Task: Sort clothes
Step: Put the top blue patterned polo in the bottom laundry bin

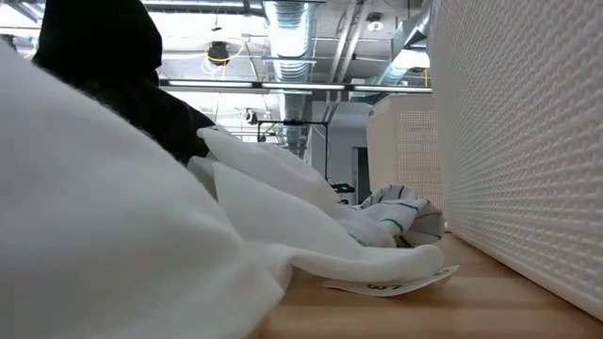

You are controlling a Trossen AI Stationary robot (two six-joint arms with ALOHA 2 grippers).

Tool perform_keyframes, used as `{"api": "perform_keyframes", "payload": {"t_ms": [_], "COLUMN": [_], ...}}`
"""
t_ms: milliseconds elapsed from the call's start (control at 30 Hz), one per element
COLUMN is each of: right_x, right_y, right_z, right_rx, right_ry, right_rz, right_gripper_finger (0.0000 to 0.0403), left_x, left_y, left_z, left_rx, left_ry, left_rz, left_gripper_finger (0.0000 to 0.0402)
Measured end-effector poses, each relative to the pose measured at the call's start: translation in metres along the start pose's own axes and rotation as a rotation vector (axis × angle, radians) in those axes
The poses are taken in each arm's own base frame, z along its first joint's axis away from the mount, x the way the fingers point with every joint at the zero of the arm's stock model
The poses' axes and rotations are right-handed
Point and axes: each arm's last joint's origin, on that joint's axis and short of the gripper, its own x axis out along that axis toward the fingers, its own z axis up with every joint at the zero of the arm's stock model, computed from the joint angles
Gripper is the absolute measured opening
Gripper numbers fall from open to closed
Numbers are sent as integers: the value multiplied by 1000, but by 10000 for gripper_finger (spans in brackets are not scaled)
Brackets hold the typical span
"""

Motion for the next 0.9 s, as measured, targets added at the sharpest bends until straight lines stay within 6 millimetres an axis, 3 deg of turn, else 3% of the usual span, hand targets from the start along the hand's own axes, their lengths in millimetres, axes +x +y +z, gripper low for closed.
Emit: {"api": "perform_keyframes", "payload": {"t_ms": [233, 467, 667, 900], "right_x": [40, 56, 42, 1], "right_y": [-26, -41, -44, -35], "right_z": [11, 18, 16, 4], "right_rx": [81, 106, 117, 133], "right_ry": [184, 274, 232, 59], "right_rz": [-51, -11, -2, 98], "right_gripper_finger": [5, 17, 86, 191], "left_x": [0, -2, -4, -7], "left_y": [-2, -8, -13, -16], "left_z": [-4, -15, -25, -27], "left_rx": [-14, -46, -98, -138], "left_ry": [45, 162, 265, 298], "left_rz": [-23, -81, -127, -138], "left_gripper_finger": [270, 270, 270, 270]}}
